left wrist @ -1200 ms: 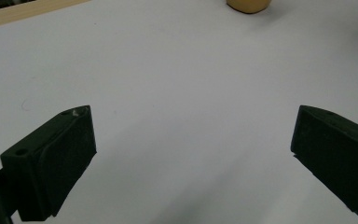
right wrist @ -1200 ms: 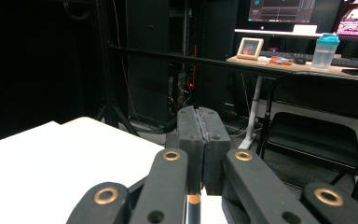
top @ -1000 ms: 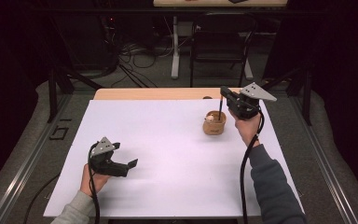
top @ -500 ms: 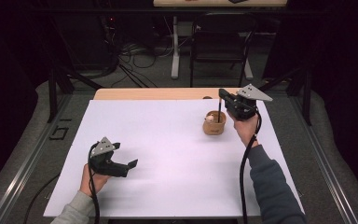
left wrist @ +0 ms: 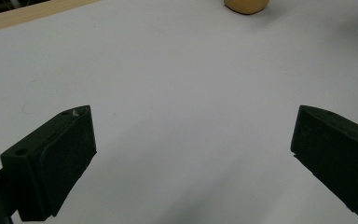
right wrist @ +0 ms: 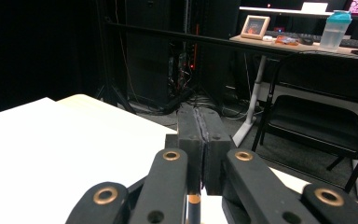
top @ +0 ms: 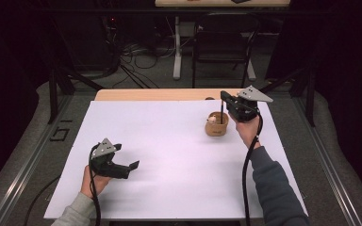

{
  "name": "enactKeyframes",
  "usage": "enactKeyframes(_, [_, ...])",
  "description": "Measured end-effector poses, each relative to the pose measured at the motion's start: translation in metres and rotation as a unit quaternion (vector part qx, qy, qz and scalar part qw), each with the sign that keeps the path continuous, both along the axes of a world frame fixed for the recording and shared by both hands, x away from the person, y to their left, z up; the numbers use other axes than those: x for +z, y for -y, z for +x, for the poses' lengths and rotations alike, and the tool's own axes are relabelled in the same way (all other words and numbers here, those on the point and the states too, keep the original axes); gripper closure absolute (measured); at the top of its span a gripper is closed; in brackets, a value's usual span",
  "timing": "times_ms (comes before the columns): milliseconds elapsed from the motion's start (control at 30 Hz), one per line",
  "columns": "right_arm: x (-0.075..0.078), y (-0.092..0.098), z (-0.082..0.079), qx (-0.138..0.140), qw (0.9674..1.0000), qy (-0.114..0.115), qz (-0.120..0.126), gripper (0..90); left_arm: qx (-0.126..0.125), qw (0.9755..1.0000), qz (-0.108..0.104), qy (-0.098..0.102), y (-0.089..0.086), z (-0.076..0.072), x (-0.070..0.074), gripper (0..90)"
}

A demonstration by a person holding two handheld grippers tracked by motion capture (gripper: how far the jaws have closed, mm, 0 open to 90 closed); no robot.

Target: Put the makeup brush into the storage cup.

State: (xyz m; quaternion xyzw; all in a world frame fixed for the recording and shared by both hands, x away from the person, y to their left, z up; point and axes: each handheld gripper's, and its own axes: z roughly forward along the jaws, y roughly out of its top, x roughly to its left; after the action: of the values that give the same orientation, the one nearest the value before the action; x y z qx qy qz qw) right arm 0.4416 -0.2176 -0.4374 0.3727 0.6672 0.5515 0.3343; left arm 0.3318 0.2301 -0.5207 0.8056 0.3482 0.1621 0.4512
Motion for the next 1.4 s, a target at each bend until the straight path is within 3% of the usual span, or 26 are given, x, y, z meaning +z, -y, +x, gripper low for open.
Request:
enactKeyframes(133, [-0.002, 0.000, 0.002, -0.001, 1.0000, -0.007, -0.001, 88.1, 0.000, 1.0000, -0.001, 0.001, 0.000, 0.000, 0.000, 0.2])
enactKeyframes(167, [-0.002, 0.000, 0.002, 0.000, 0.9999, -0.013, -0.001, 77.7, 0.000, 1.0000, -0.001, 0.001, 0.000, 0.000, 0.000, 0.2])
enactKeyframes(200, [-0.001, -0.001, 0.005, 0.004, 0.9995, -0.032, -0.004, 59.6, 0.000, 1.0000, -0.001, 0.001, 0.000, 0.000, 0.000, 0.2])
enactKeyframes(267, [-0.001, 0.000, 0.008, 0.010, 0.9982, -0.057, -0.011, 34.5, 0.002, 1.0000, -0.002, 0.001, -0.001, 0.000, 0.001, 0.2])
enactKeyframes(367, [-0.001, 0.004, 0.008, 0.025, 0.9961, -0.084, -0.008, 15.2, 0.003, 1.0000, -0.002, 0.004, -0.002, -0.001, 0.002, 0.2])
enactKeyframes(467, [-0.001, 0.007, 0.006, 0.038, 0.9944, -0.098, -0.009, 8.2, 0.005, 1.0000, -0.001, 0.009, -0.002, -0.001, 0.002, 0.2])
enactKeyframes(633, [-0.002, 0.006, -0.001, 0.069, 0.9925, -0.099, -0.017, 0.0, 0.007, 0.9999, -0.005, 0.011, -0.003, -0.002, 0.003, 0.2])
enactKeyframes(800, [-0.005, 0.001, -0.011, 0.088, 0.9907, -0.099, -0.031, 0.0, 0.005, 0.9997, -0.012, 0.021, -0.003, -0.004, 0.006, 0.1])
enactKeyframes(1400, [-0.012, 0.000, -0.050, 0.091, 0.9935, -0.064, -0.025, 0.0, 0.012, 0.9984, -0.029, 0.048, -0.012, -0.012, 0.011, 0.0])
